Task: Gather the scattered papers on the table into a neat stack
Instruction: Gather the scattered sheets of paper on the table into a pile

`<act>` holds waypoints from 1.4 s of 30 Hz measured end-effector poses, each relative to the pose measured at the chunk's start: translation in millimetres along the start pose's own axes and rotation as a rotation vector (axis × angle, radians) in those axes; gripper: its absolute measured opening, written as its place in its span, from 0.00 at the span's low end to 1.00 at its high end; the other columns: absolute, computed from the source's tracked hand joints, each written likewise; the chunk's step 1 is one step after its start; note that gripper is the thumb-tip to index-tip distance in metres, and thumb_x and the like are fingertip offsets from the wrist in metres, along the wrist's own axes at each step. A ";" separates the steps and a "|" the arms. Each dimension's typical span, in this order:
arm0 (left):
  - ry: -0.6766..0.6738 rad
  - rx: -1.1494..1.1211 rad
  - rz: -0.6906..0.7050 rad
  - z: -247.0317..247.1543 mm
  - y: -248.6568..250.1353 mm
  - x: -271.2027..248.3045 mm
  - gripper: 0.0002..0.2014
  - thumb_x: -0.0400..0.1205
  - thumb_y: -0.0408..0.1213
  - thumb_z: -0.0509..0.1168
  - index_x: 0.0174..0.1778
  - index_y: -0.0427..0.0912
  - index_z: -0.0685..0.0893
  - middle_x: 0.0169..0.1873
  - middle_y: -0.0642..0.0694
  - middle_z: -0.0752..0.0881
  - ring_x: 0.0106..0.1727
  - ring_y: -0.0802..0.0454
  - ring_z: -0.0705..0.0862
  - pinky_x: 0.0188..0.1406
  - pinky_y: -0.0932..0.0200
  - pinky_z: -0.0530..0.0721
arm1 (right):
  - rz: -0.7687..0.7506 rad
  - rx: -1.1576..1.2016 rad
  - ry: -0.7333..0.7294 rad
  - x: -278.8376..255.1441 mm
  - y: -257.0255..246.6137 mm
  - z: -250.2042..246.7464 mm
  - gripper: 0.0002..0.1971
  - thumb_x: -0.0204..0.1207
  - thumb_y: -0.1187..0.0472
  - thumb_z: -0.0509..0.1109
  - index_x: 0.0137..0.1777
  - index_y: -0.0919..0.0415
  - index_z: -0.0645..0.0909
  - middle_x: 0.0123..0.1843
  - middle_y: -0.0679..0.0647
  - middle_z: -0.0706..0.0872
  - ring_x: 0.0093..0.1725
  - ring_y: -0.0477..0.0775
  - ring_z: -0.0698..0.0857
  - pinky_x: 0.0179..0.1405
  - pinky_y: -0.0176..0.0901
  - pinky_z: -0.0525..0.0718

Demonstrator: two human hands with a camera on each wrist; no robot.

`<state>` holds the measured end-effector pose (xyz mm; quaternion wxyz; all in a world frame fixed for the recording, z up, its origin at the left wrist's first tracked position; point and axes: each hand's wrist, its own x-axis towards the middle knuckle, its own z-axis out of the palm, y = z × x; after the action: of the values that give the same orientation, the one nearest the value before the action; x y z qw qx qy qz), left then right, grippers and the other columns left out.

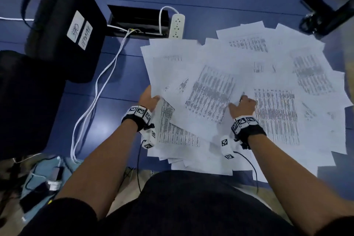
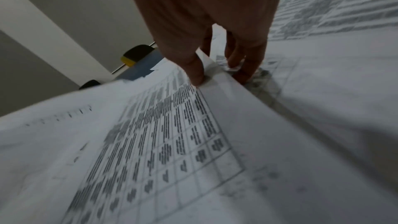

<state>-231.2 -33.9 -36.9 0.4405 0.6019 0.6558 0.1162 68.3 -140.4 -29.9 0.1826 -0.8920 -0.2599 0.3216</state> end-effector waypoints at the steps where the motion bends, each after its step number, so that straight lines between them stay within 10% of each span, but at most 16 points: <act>1: -0.002 -0.020 0.042 -2.1 -0.2 -0.7 0.21 0.84 0.28 0.62 0.74 0.37 0.73 0.67 0.41 0.80 0.68 0.46 0.78 0.61 0.61 0.71 | 0.015 0.023 -0.009 0.7 -6.1 6.4 0.26 0.76 0.64 0.72 0.71 0.70 0.69 0.74 0.69 0.63 0.62 0.64 0.78 0.66 0.47 0.77; 5: -0.054 -0.128 0.142 -15.8 -5.6 -8.3 0.19 0.84 0.30 0.63 0.72 0.38 0.76 0.65 0.43 0.83 0.66 0.50 0.79 0.67 0.52 0.76 | 0.100 0.119 0.003 4.9 -32.4 21.9 0.34 0.67 0.60 0.81 0.69 0.64 0.67 0.72 0.66 0.66 0.58 0.63 0.79 0.54 0.45 0.79; 11: -0.147 -0.140 0.129 -29.0 -12.0 -2.4 0.20 0.83 0.31 0.66 0.71 0.33 0.77 0.66 0.37 0.82 0.66 0.49 0.79 0.67 0.51 0.76 | 0.118 -0.151 0.013 -1.2 -44.1 36.6 0.56 0.59 0.43 0.84 0.81 0.55 0.52 0.80 0.65 0.59 0.79 0.69 0.61 0.71 0.68 0.72; 17: -0.237 -0.411 -0.120 -18.6 19.3 15.6 0.24 0.79 0.37 0.71 0.70 0.35 0.77 0.64 0.41 0.82 0.59 0.48 0.83 0.64 0.52 0.77 | -0.321 -0.477 -0.200 -5.1 -18.7 51.7 0.56 0.70 0.34 0.71 0.85 0.56 0.38 0.87 0.59 0.39 0.84 0.70 0.40 0.84 0.63 0.47; 22: -0.252 -0.235 -0.202 -10.5 34.0 38.5 0.29 0.73 0.33 0.77 0.69 0.30 0.77 0.62 0.41 0.83 0.65 0.45 0.81 0.65 0.53 0.77 | -0.583 -0.288 -0.448 -7.3 -8.0 44.7 0.52 0.71 0.40 0.73 0.86 0.52 0.43 0.87 0.53 0.41 0.85 0.59 0.40 0.84 0.65 0.48; 25: -0.209 -0.105 -0.208 -8.1 38.2 40.4 0.27 0.70 0.30 0.79 0.63 0.26 0.80 0.58 0.36 0.85 0.60 0.40 0.83 0.53 0.54 0.78 | -0.495 -0.013 -0.366 -3.2 -7.5 26.0 0.42 0.74 0.50 0.75 0.84 0.53 0.57 0.86 0.52 0.56 0.83 0.53 0.59 0.82 0.52 0.58; 28: -0.085 -0.141 -0.190 -5.3 29.4 34.7 0.25 0.70 0.28 0.78 0.61 0.23 0.80 0.56 0.36 0.84 0.57 0.38 0.84 0.51 0.51 0.78 | -0.273 0.165 0.024 15.0 16.4 -16.0 0.28 0.76 0.64 0.72 0.76 0.59 0.72 0.81 0.56 0.69 0.78 0.56 0.71 0.76 0.45 0.68; 30: -0.107 -0.300 -0.246 -4.3 15.8 30.7 0.30 0.68 0.36 0.81 0.64 0.29 0.81 0.57 0.39 0.85 0.61 0.37 0.83 0.57 0.46 0.80 | -0.017 0.033 0.186 34.6 54.5 -54.0 0.31 0.75 0.64 0.72 0.78 0.61 0.67 0.83 0.60 0.63 0.81 0.60 0.64 0.79 0.50 0.65; 33: -0.214 -0.327 -0.346 3.8 3.6 17.9 0.27 0.70 0.37 0.79 0.64 0.35 0.81 0.59 0.43 0.83 0.62 0.41 0.81 0.61 0.46 0.75 | 0.282 -0.291 0.068 51.1 116.3 -96.4 0.51 0.70 0.39 0.73 0.85 0.59 0.49 0.86 0.65 0.44 0.85 0.69 0.47 0.81 0.68 0.53; 39: -0.114 -0.029 -0.285 24.5 15.8 6.2 0.34 0.65 0.47 0.82 0.58 0.27 0.79 0.55 0.30 0.83 0.58 0.34 0.83 0.55 0.43 0.81 | 0.114 -0.434 -0.028 26.7 123.7 -83.6 0.54 0.68 0.27 0.65 0.85 0.54 0.44 0.86 0.64 0.43 0.83 0.75 0.47 0.78 0.75 0.58; 42: 0.005 0.102 -0.174 29.1 37.4 -12.1 0.18 0.78 0.32 0.72 0.59 0.24 0.80 0.54 0.25 0.83 0.60 0.28 0.83 0.48 0.49 0.76 | 0.012 -0.268 0.091 15.6 114.0 -75.5 0.53 0.68 0.33 0.72 0.84 0.59 0.50 0.83 0.66 0.58 0.81 0.70 0.60 0.76 0.66 0.66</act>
<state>-186.0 -46.3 -23.0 0.4159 0.5640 0.7120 0.0455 168.5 -234.3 -38.7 0.0714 -0.9236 -0.2864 0.2444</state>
